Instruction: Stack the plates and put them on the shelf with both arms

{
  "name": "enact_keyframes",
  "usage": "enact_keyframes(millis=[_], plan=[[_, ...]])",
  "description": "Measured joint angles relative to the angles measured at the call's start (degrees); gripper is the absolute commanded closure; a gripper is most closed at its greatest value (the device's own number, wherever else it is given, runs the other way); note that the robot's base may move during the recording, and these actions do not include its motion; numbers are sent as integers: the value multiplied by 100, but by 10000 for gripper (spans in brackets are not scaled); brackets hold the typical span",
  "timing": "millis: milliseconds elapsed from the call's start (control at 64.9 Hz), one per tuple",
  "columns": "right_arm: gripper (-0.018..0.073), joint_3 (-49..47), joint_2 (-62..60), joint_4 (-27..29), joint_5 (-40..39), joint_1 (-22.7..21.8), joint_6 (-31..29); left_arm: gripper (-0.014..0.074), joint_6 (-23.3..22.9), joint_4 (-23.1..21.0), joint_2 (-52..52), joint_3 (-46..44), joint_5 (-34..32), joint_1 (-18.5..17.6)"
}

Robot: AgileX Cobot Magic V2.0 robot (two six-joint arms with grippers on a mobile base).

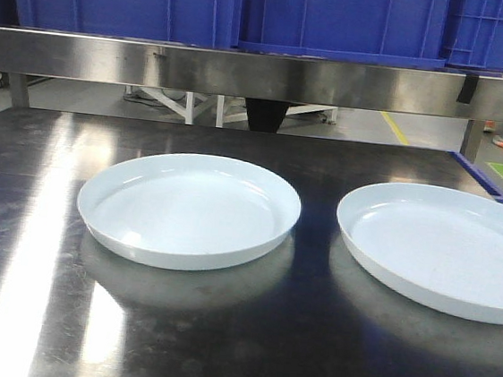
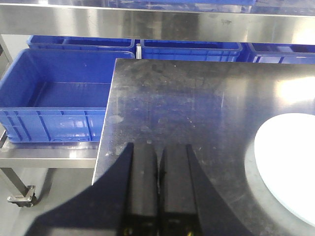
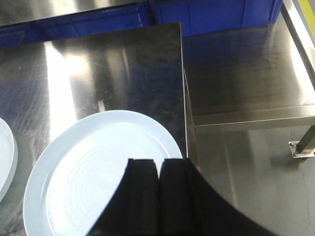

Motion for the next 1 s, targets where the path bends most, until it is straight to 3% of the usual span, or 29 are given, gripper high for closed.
enact_keyframes(millis=[262, 339, 416, 493, 1002], plan=[[477, 0, 0, 0, 45, 0, 0, 510, 0, 0, 0, 0, 0, 0], [363, 0, 0, 0, 45, 0, 0, 510, 0, 0, 0, 0, 0, 0], [179, 0, 0, 0, 73, 0, 0, 510, 0, 0, 0, 0, 0, 0], [80, 0, 0, 0, 87, 0, 0, 510, 0, 0, 0, 0, 0, 0], [74, 0, 789, 0, 275, 0, 0, 513, 0, 0, 0, 0, -11, 13]])
